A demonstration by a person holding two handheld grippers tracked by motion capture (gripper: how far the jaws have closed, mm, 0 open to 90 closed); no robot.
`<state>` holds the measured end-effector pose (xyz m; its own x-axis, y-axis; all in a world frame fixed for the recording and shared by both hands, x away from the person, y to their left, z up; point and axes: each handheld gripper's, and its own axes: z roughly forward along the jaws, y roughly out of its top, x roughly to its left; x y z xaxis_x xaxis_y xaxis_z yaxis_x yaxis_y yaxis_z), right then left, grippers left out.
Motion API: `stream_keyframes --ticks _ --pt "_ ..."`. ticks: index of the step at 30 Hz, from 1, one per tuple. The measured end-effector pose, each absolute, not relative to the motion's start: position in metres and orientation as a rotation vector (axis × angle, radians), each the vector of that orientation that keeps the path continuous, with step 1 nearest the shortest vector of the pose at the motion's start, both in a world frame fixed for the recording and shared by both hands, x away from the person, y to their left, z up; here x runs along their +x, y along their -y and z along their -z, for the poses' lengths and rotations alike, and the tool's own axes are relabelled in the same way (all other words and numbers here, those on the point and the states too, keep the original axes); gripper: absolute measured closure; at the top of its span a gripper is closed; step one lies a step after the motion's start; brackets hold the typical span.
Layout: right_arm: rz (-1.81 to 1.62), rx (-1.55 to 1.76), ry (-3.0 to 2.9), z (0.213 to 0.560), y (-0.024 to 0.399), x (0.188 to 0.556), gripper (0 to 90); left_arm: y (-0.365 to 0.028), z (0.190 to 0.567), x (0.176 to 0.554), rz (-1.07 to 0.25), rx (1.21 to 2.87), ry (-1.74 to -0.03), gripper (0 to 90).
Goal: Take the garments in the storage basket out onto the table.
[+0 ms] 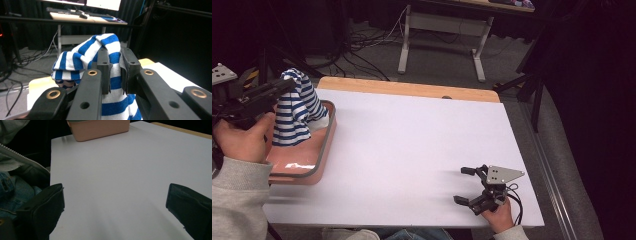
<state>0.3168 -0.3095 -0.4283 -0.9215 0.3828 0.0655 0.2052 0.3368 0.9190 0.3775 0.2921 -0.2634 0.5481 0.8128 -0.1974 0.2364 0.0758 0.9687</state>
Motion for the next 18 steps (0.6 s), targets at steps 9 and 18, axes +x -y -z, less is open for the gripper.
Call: stream_keyframes --ticks 9,18 --pt "-1.633 0.536 -2.434 0.428 0.309 0.317 2.3 -0.274 0.250 0.375 -0.524 1.451 -0.876 79.6" --pt "-1.633 0.537 -2.433 0.428 0.310 0.316 2.4 -0.241 0.241 0.379 -0.436 1.453 -0.777 79.6"
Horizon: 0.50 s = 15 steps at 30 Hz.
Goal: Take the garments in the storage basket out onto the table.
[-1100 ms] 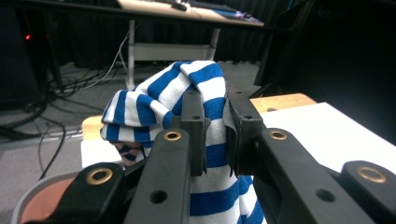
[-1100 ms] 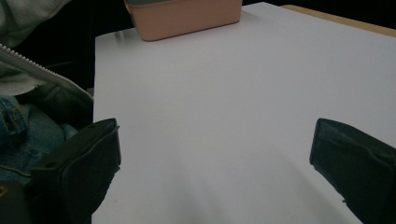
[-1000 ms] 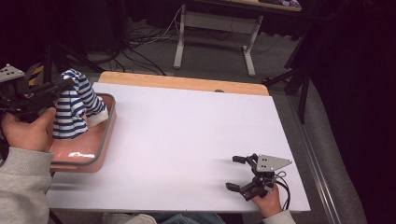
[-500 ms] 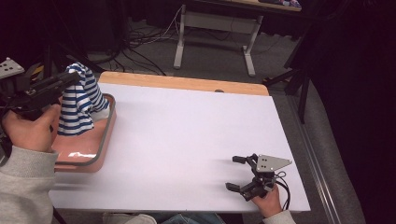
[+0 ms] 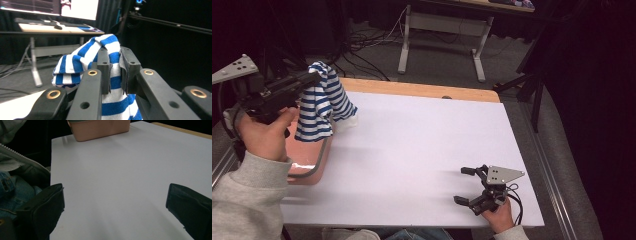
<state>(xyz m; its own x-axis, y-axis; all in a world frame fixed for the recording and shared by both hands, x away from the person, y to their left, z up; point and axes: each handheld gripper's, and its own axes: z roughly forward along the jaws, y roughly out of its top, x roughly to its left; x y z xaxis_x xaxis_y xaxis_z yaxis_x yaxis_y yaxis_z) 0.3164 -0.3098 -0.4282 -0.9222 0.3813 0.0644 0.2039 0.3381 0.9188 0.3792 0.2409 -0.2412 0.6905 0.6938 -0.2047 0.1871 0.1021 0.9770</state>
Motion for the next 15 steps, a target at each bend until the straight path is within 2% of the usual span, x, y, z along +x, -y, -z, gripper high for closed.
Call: stream_keyframes --ticks 15 --pt "-1.639 0.532 -2.430 0.428 0.311 0.316 2.4 -0.179 0.253 0.403 -0.335 1.505 -0.686 79.5"
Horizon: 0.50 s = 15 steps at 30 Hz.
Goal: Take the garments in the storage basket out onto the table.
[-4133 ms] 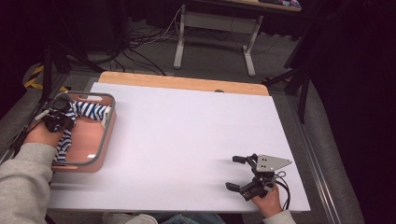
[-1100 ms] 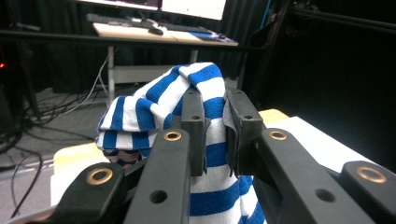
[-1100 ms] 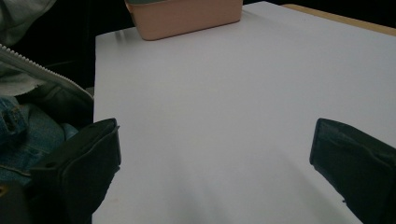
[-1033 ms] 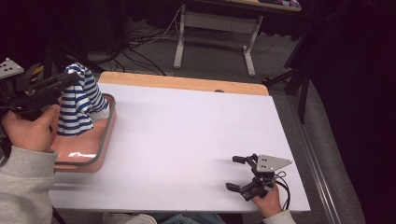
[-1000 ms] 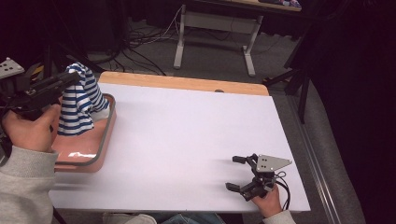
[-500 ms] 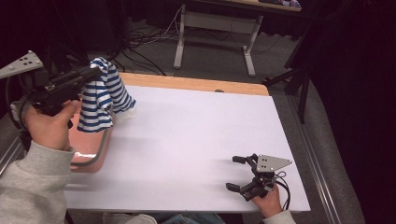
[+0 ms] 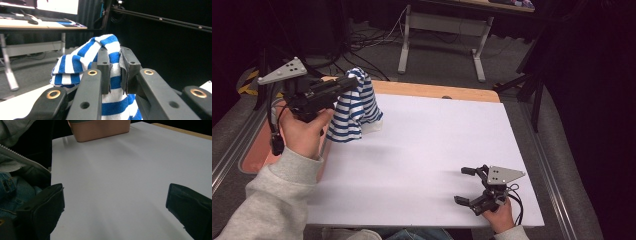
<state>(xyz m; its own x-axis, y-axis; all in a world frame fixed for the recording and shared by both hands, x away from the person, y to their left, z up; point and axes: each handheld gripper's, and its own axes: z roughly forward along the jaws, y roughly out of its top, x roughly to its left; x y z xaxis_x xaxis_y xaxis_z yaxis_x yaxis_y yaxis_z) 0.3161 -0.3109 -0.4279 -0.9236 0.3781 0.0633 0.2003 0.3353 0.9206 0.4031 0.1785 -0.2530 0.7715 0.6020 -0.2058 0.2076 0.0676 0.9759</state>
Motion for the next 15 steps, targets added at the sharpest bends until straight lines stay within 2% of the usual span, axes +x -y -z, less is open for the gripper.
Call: stream_keyframes --ticks 15 --pt "-1.654 0.525 -2.429 0.428 0.312 0.316 2.4 -0.123 0.278 0.441 -0.215 1.535 -0.665 79.5"
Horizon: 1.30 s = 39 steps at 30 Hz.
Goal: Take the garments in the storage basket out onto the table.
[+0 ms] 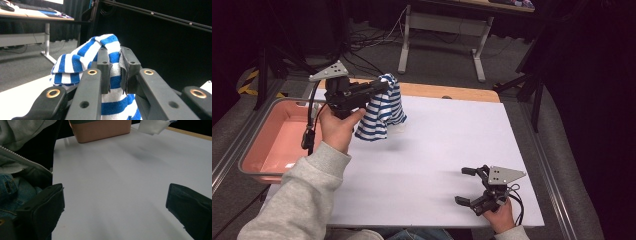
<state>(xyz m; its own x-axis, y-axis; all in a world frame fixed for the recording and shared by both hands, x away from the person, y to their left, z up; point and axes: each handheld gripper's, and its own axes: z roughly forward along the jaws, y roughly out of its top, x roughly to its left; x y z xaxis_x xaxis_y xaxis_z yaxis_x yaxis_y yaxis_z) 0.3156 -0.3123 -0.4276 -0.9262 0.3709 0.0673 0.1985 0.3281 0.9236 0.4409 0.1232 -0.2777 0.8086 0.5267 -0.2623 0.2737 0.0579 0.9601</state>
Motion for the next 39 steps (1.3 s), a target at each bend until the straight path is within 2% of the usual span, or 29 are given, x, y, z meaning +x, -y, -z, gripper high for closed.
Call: stream_keyframes --ticks 11,22,30,39 --pt "-1.662 0.528 -2.426 0.427 0.313 0.315 2.4 -0.105 0.307 0.449 -0.117 1.608 -0.691 79.5" --pt "-1.657 0.530 -2.431 0.428 0.313 0.316 2.4 -0.105 0.328 0.431 -0.018 1.657 -0.661 78.9" --pt "-1.655 0.533 -2.435 0.428 0.312 0.316 2.4 -0.105 0.357 0.412 0.092 1.728 -0.671 78.4" --pt "-1.650 0.534 -2.439 0.429 0.311 0.316 2.5 -0.100 0.388 0.410 0.213 1.787 -0.724 77.3"
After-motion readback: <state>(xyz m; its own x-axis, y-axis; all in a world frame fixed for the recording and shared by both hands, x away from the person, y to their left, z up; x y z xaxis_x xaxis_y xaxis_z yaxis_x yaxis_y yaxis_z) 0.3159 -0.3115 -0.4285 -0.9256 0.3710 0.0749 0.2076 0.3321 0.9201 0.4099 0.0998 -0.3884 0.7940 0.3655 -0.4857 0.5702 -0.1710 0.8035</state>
